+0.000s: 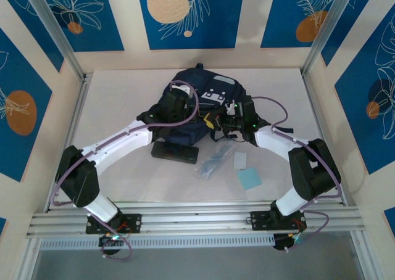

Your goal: Pack the student bag

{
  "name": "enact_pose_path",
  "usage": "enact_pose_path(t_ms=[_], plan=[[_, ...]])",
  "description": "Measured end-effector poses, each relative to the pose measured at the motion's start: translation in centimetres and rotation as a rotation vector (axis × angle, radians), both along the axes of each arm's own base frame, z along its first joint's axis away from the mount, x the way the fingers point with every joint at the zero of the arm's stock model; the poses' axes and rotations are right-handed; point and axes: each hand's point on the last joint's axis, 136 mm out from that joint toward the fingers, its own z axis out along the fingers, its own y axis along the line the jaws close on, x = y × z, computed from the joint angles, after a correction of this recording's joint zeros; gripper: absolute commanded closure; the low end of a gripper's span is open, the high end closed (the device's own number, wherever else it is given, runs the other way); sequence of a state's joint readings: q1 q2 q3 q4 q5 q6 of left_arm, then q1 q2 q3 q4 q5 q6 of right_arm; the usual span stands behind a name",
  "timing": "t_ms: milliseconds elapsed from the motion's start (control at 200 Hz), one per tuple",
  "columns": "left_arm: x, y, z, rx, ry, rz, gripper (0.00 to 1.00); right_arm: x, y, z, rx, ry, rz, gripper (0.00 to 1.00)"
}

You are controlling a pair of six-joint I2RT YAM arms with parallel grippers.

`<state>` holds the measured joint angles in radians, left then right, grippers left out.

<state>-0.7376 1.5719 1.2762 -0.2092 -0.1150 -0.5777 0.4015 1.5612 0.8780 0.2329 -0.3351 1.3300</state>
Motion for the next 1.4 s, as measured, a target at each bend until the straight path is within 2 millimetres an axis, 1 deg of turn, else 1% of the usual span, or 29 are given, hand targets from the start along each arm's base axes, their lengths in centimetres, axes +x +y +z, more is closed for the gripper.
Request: enact_pose_path(t_ms=[70, 170, 295, 405, 465, 525, 610, 740, 795, 875, 975, 1065, 1165, 1225, 1255, 1330, 1385, 1400], plan=[[-0.1, 0.6, -0.3, 0.009, -0.008, 0.018, 1.00, 0.0, -0.4, -0.1, -0.012, -0.008, -0.011, 1.00], [0.4, 2.2, -1.1, 0.020, -0.029, 0.069, 1.00, -0.6, -1.2, 0.0, -0.032, -0.020, -0.015, 1.00], [1.7, 6.0, -2.9, 0.054, -0.051, 0.182, 1.00, -1.0, -2.2, 0.3, -0.058, -0.041, -0.006, 1.00], [3.3, 10.2, -4.8, 0.089, -0.055, 0.306, 1.00, -1.3, -3.0, 0.0, -0.074, -0.038, 0.016, 1.00], [4.1, 12.2, -5.4, 0.097, -0.054, 0.358, 1.00, -1.4, -3.4, -0.1, -0.075, -0.038, 0.030, 1.00], [4.8, 13.4, -5.4, 0.097, -0.061, 0.392, 1.00, -1.4, -3.8, -0.1, -0.077, -0.045, 0.047, 1.00], [5.6, 14.0, -5.3, 0.095, -0.079, 0.408, 1.00, -1.4, -4.7, 0.0, -0.086, -0.062, 0.079, 1.00], [6.3, 13.6, -5.3, 0.080, -0.090, 0.380, 1.00, -0.5, -6.2, 1.2, -0.106, -0.112, 0.137, 1.00], [6.2, 12.9, -5.2, 0.057, -0.085, 0.342, 1.00, 0.2, -7.3, 1.4, -0.122, -0.130, 0.154, 1.00], [6.0, 11.6, -4.9, 0.020, -0.076, 0.285, 1.00, 1.1, -9.0, 1.2, -0.140, -0.134, 0.159, 1.00], [4.8, 8.9, -4.6, -0.024, -0.057, 0.192, 1.00, 1.9, -11.7, 0.2, -0.153, -0.109, 0.130, 1.00], [2.9, 5.8, -4.6, -0.066, -0.024, 0.095, 1.00, 2.5, -14.2, -0.8, -0.168, -0.075, 0.086, 1.00], [1.0, 3.0, -4.7, -0.107, 0.011, 0.016, 1.00, 3.4, -17.0, -1.6, -0.187, -0.036, 0.025, 1.00], [0.2, 1.8, -4.8, -0.124, 0.029, -0.016, 1.00, 3.8, -18.2, -1.7, -0.191, -0.026, -0.006, 0.91], [0.1, 1.3, -4.9, -0.130, 0.035, -0.028, 1.00, 3.9, -18.8, -1.8, -0.188, -0.017, -0.024, 0.83], [0.0, 0.0, -5.2, -0.147, 0.051, -0.052, 1.00, 4.1, -19.7, -1.9, -0.181, 0.002, -0.058, 0.53], [0.5, -0.8, -5.5, -0.157, 0.057, -0.057, 1.00, 4.1, -20.2, -2.0, -0.182, 0.005, -0.082, 0.37], [0.6, -1.0, -5.6, -0.157, 0.059, -0.060, 1.00, 4.0, -20.3, -2.0, -0.181, 0.009, -0.092, 0.30]])
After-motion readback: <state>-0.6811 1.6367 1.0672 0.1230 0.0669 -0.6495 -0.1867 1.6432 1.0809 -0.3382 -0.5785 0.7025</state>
